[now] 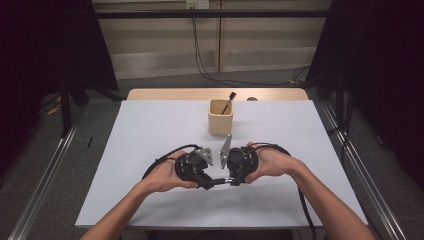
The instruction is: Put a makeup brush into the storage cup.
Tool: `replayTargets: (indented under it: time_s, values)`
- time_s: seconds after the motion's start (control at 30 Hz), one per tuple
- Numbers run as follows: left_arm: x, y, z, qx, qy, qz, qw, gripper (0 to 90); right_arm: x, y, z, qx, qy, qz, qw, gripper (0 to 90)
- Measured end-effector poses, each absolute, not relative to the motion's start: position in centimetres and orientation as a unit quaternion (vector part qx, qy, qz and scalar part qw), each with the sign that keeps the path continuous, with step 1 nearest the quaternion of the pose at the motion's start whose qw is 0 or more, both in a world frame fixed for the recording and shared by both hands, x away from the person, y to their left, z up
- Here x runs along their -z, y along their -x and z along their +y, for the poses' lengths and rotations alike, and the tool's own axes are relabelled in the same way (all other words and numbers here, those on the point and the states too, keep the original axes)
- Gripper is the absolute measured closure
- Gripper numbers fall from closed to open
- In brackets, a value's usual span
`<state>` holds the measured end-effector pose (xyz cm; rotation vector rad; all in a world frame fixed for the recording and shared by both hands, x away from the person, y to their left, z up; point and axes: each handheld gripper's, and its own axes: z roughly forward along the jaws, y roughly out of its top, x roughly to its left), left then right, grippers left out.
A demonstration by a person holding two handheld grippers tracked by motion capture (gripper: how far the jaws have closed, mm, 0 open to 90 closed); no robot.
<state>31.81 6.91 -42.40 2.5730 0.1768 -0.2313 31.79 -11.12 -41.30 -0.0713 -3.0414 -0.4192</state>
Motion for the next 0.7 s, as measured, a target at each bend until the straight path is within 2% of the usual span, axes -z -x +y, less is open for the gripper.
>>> replayTargets:
  time_s: [0.23,0.47,0.7]
  values:
    - [42.4,-31.9,7.1,0.081,-0.953,0.075,0.282,74.7,41.1,-31.7,-11.6,0.152,0.039,-0.987,0.037,57.3]
    - [42.5,-31.9,7.6,0.078,-0.951,0.086,0.285,74.6,40.9,-31.8,-12.0,0.177,0.052,-0.982,0.031,38.3]
    - [41.9,-31.9,8.5,0.069,-0.951,0.089,0.287,74.6,40.6,-31.9,-12.5,0.194,0.064,-0.979,0.021,24.0]
